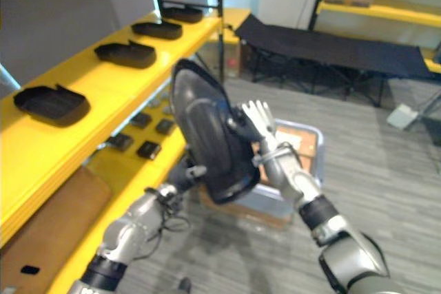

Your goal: Walk over and take plastic housings, then place them on the shelf

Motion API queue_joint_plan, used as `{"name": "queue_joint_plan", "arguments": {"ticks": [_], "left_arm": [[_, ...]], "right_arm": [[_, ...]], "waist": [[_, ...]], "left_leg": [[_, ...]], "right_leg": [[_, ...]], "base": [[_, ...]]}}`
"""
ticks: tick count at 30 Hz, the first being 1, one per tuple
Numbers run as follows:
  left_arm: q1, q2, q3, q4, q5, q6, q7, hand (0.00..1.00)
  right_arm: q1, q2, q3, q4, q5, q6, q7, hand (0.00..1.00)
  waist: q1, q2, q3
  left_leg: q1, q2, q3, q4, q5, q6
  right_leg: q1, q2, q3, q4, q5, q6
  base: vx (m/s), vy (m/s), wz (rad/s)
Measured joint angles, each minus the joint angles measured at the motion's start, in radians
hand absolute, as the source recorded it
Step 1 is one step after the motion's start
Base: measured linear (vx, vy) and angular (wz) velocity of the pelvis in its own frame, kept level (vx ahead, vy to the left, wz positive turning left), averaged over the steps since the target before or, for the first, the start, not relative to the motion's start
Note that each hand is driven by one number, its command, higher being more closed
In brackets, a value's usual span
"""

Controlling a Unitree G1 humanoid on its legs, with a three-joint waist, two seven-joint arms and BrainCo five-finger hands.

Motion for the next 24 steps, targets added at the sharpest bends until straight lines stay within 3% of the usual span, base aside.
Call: {"name": "queue_joint_plan", "arguments": {"ticks": [6,14,21,22,24], "left_arm": [[-0.013,0.004,-0.005,0.014,0.015,-0.016,0.022,0.00],[-0.036,0.036,-0.041,0.045,0.020,-0.024,0.043,0.00],[-0.044,0.034,-0.051,0.058,0.087,-0.025,0.065,0.00],[-0.051,0.034,-0.056,0.071,0.093,-0.025,0.066,1.00],[-0.056,0.035,-0.070,0.080,0.095,-0.025,0.073,1.00]], "right_arm": [[0.000,0.018,0.032,0.027,-0.019,0.014,-0.015,1.00],[0.000,0.052,0.040,0.090,-0.038,0.038,-0.024,1.00],[-0.001,0.063,0.044,0.108,-0.037,0.042,-0.038,1.00],[-0.004,0.064,0.049,0.110,-0.036,0.042,-0.039,1.00],[-0.019,0.064,0.064,0.122,-0.036,0.043,-0.039,1.00]], "waist": [[0.007,-0.003,-0.001],[0.010,-0.026,-0.007],[0.015,-0.027,-0.007],[0.016,-0.027,-0.007],[0.017,-0.028,-0.007]], "left_leg": [[-0.008,-0.001,-0.007,0.002,0.000,0.000],[-0.012,-0.001,-0.012,0.005,0.000,0.000],[-0.013,0.000,-0.014,0.005,0.000,-0.001],[-0.013,0.000,-0.015,0.005,0.000,-0.001],[-0.014,0.000,-0.016,0.005,0.001,-0.001]], "right_leg": [[-0.002,0.000,-0.005,0.000,0.000,0.000],[-0.002,0.001,-0.009,0.000,0.000,0.000],[-0.001,0.001,-0.011,0.000,0.000,0.000],[-0.001,0.001,-0.012,0.000,0.000,0.000],[-0.001,0.002,-0.013,0.000,0.000,0.000]], "base": [[0.00,-0.001,0.03],[0.00,-0.001,0.01],[0.00,0.000,0.00],[0.00,0.000,0.00],[0.00,0.000,0.00]]}}
